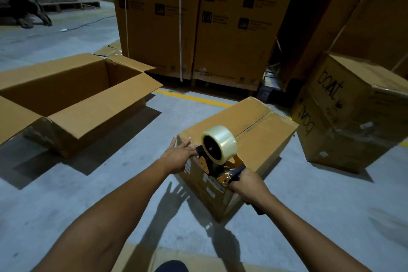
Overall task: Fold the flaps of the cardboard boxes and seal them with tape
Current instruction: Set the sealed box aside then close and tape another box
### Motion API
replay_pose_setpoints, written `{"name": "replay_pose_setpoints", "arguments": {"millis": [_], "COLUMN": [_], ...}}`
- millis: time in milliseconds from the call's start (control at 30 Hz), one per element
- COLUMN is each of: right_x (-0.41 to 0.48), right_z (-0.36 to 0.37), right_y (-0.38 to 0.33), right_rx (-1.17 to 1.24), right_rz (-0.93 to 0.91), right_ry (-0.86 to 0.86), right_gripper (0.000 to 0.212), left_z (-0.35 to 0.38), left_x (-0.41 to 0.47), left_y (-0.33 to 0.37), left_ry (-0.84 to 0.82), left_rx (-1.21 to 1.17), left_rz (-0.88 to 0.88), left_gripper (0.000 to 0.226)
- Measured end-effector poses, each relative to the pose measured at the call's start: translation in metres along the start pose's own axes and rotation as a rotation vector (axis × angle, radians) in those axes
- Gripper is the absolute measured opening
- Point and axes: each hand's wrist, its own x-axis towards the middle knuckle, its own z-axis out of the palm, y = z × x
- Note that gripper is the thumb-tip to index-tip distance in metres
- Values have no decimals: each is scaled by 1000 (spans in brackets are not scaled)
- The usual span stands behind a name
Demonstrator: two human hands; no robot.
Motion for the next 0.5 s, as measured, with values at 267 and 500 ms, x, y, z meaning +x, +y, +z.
{"name": "replay_pose_setpoints", "arguments": {"millis": [267,500], "right_x": [-35,-48], "right_z": [-12,-17], "right_y": [23,19], "right_rx": [4,-48], "right_rz": [70,57], "right_ry": [12,11], "right_gripper": [6,9], "left_z": [-1,7], "left_x": [-4,-19], "left_y": [39,66], "left_ry": [7,-11], "left_rx": [-144,-297], "left_rz": [71,-73], "left_gripper": [68,67]}}
